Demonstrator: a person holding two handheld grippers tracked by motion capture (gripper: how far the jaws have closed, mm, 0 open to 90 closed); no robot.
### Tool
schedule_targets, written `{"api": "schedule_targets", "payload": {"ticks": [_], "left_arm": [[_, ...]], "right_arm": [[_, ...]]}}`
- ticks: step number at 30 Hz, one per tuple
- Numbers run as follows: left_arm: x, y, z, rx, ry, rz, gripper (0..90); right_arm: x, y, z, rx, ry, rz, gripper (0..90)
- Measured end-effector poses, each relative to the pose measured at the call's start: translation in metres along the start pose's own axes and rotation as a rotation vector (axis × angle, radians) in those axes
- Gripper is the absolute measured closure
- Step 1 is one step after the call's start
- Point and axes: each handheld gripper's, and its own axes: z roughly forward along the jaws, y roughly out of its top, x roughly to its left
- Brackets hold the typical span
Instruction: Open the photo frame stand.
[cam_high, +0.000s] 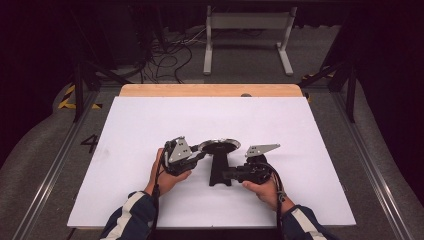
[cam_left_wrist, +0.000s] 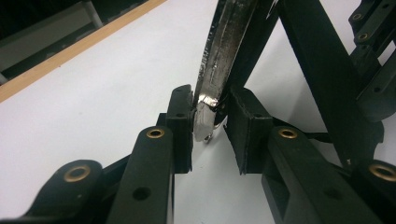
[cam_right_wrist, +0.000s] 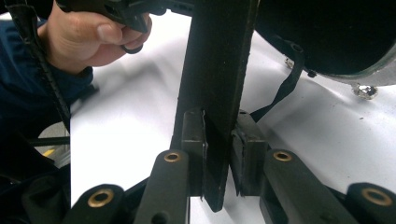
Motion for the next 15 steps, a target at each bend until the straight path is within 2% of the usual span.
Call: {"api": "schedule_targets", "payload": {"ticks": [15], "left_arm": [[-0.0046,-0.0011,-0.0010,0.014,0.005,0.024,71.1]], "right_arm": [[0.0044,-0.0038,0.0021,0.032,-0.002,-0.017,78.8]]}}
